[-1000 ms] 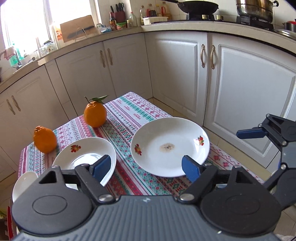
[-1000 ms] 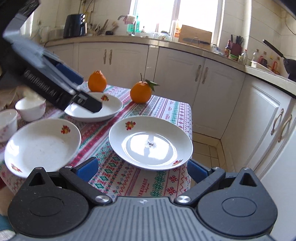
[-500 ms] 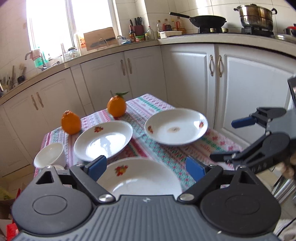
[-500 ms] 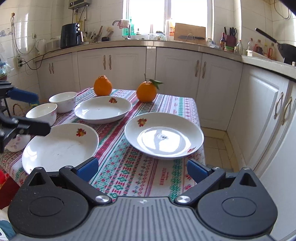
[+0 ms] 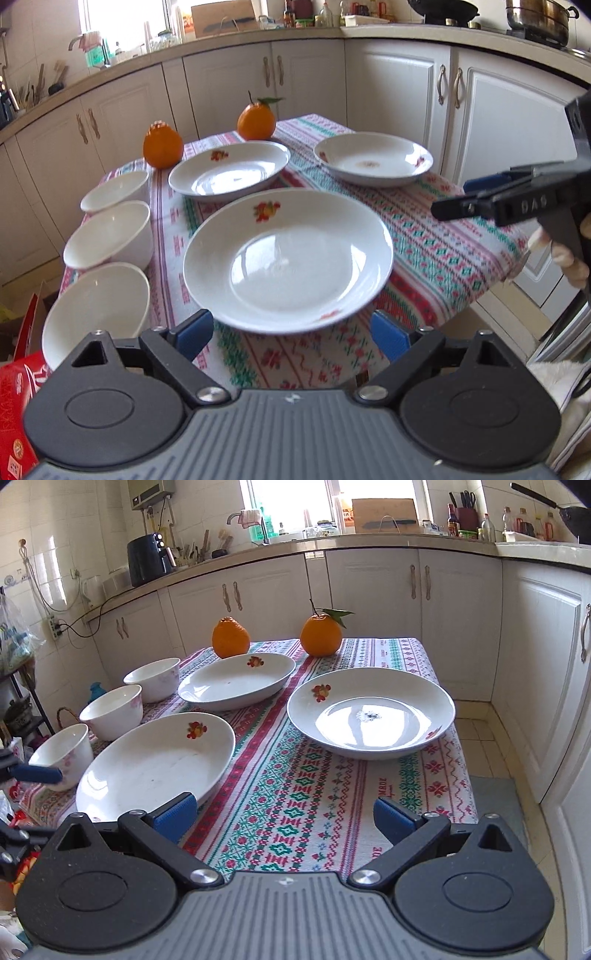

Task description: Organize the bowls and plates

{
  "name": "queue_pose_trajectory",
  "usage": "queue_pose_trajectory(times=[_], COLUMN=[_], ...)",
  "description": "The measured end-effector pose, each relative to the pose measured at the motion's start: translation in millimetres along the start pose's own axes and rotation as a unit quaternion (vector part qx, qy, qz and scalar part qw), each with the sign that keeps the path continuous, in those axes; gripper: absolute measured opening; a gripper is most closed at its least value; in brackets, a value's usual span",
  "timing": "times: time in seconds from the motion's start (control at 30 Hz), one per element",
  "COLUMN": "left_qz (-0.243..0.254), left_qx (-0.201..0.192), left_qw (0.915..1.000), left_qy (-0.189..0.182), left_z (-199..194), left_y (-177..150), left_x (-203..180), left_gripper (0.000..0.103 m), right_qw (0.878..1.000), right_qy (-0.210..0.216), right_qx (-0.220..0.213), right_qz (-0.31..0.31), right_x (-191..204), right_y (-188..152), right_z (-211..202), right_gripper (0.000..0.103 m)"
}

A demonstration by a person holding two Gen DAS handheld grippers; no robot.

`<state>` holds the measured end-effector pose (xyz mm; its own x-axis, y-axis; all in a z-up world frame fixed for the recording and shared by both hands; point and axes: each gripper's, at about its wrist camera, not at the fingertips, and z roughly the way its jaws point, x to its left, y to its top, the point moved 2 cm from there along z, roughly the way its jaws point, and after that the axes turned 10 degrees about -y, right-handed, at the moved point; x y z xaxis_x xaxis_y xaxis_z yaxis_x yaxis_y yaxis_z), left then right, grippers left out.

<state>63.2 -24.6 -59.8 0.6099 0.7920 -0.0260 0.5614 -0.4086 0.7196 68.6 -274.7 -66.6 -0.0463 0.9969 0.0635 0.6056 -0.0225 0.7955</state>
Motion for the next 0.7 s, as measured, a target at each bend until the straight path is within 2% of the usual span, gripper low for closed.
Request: queue_pose_trajectory(times=[0.13,0.5,0.7], left_qz=[-0.007,-0.036,-0.046], left_qx=[0.015,0.015,0.005], left_qw=[0.9999,0.999,0.9986], left_qy=[-0.004,-0.02,-0.026], left_z=[8.9,35.1,39.9], left_y=[-9.6,-11.5,-12.5], left_x=[5.9,21.9,26.3], left_gripper=[0.092,0.092,0.1], right_qw=[1.0,0.998,0.996], right_qy=[0.012,0.029,0.049], right_qx=[0.008,0.034,0.058], right_qz=[-0.006,-0.036,-0.051], right_x=[5.2,21.6,29.4], right_y=[2.3,13.0,15.5], right_z=[2.5,17.8,30.9], right_gripper=[0.103,0.103,0.103])
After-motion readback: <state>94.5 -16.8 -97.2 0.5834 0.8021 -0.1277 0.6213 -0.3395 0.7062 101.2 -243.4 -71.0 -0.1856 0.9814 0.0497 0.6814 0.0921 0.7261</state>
